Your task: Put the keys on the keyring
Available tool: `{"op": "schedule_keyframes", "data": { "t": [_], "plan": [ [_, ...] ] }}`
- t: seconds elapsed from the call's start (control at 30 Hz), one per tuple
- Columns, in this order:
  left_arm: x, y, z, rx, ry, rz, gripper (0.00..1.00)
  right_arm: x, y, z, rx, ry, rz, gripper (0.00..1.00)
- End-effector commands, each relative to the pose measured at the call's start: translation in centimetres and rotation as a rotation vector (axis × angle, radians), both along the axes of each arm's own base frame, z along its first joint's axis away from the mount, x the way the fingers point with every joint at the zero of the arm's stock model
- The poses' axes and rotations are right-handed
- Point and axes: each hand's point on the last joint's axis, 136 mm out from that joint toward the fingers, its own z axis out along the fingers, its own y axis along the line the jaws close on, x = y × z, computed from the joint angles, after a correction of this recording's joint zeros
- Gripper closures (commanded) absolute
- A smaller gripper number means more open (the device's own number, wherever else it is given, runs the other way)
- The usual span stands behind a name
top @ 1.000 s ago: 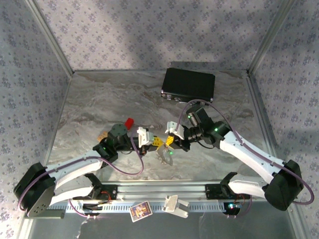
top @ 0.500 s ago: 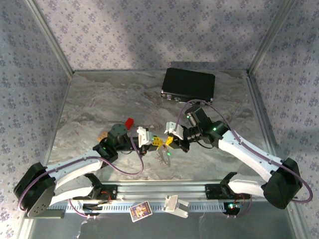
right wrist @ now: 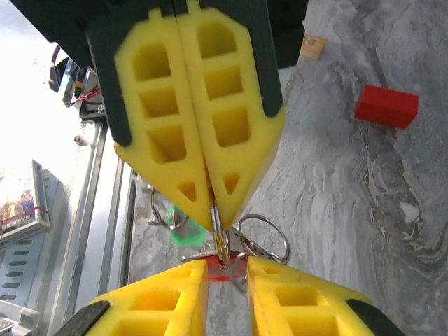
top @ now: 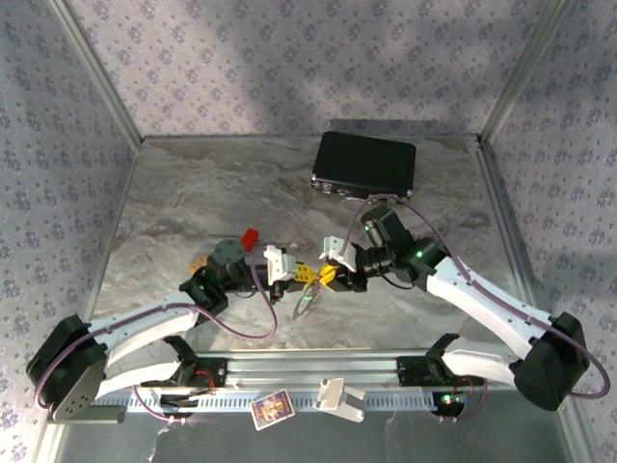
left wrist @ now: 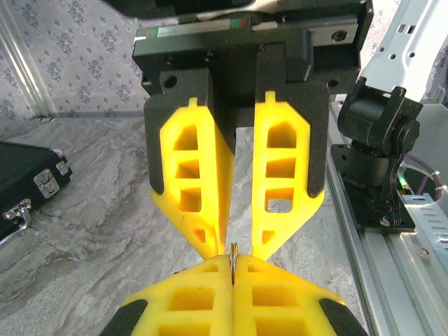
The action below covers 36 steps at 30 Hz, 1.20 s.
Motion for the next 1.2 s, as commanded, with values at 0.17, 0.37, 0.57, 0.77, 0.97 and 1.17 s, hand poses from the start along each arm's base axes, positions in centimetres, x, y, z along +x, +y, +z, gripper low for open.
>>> {"op": "schedule_keyframes", "data": {
  "t": [0.17,0.37,0.57,0.77,0.97,1.17],
  "plan": [
    [-0.9,-0.1,2.4,-0.079,-0.053,-0.043,1.00,-0.1,0.7,0.6,0.048,0.009,0.011,0.82],
    [-0.6,-0.2,2.4,-0.080,-0.051,-0.028,1.00,0.0,0.8,0.6,0.049,0.010,0.013,1.00],
    [0.4,0.3,0.7,0.034,-0.036,0.037,0.71,0.3,0.2,0.4,-0.036,-0.034,0.003,1.00],
    [0.1,0.6,-0.6,0.160,-0.016,0.012,0.73,0.3,-0.2,-0.3,-0.151,-0.058,0.018,1.00],
    [0.0,0.3,-0.9,0.197,-0.031,-0.019,0.78,0.0,0.3,0.3,-0.166,-0.082,0.040,1.00],
    [-0.1,-0.2,-0.5,0.188,-0.044,-0.052,0.84,-0.3,1.0,0.6,-0.167,-0.097,0.056,1.00]
  ]
}}
